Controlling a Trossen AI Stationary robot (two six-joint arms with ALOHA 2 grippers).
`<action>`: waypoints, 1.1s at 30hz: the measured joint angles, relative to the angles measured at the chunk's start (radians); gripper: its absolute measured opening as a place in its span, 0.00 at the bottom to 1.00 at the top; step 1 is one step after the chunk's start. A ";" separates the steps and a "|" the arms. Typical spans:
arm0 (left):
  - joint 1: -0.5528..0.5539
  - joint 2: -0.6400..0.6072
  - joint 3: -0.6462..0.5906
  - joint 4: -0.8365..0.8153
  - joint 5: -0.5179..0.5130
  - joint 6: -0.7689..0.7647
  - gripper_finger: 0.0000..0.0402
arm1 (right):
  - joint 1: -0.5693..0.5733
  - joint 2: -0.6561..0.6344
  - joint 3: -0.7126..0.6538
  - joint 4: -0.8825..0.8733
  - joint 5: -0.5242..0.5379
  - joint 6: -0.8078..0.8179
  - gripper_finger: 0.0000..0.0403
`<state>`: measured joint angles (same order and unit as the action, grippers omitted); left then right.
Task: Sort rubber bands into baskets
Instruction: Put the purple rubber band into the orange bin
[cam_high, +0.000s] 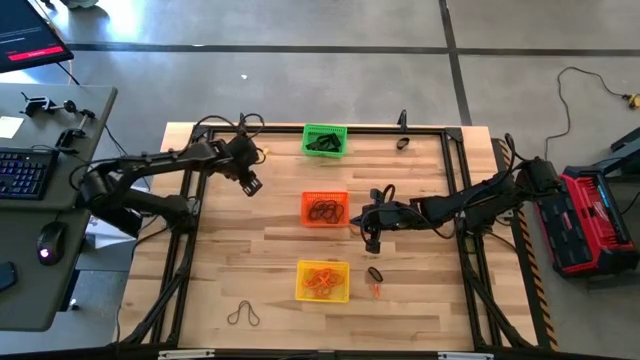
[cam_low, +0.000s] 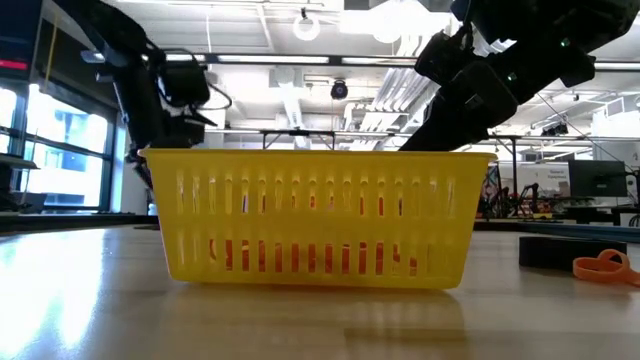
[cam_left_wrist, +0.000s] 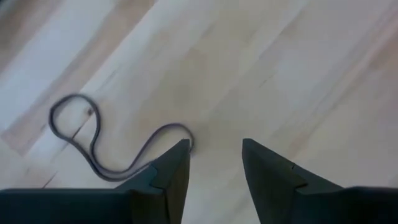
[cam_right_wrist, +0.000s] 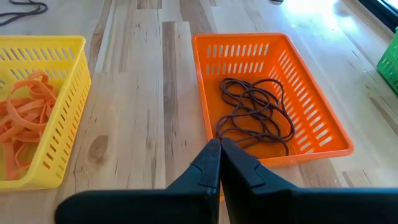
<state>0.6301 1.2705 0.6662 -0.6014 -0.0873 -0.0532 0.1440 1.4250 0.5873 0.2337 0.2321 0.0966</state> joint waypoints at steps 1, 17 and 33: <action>0.015 0.018 0.000 0.000 0.008 0.012 0.36 | 0.000 0.000 0.000 0.000 0.000 0.000 0.00; 0.140 0.222 0.005 0.048 0.038 0.059 0.39 | 0.000 0.000 0.000 -0.005 0.000 0.000 0.00; 0.139 0.236 0.029 0.071 0.012 0.139 0.01 | 0.000 0.000 0.000 -0.005 0.000 0.000 0.00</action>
<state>0.7688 1.5064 0.6955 -0.5309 -0.0750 0.0855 0.1440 1.4250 0.5873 0.2291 0.2324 0.0967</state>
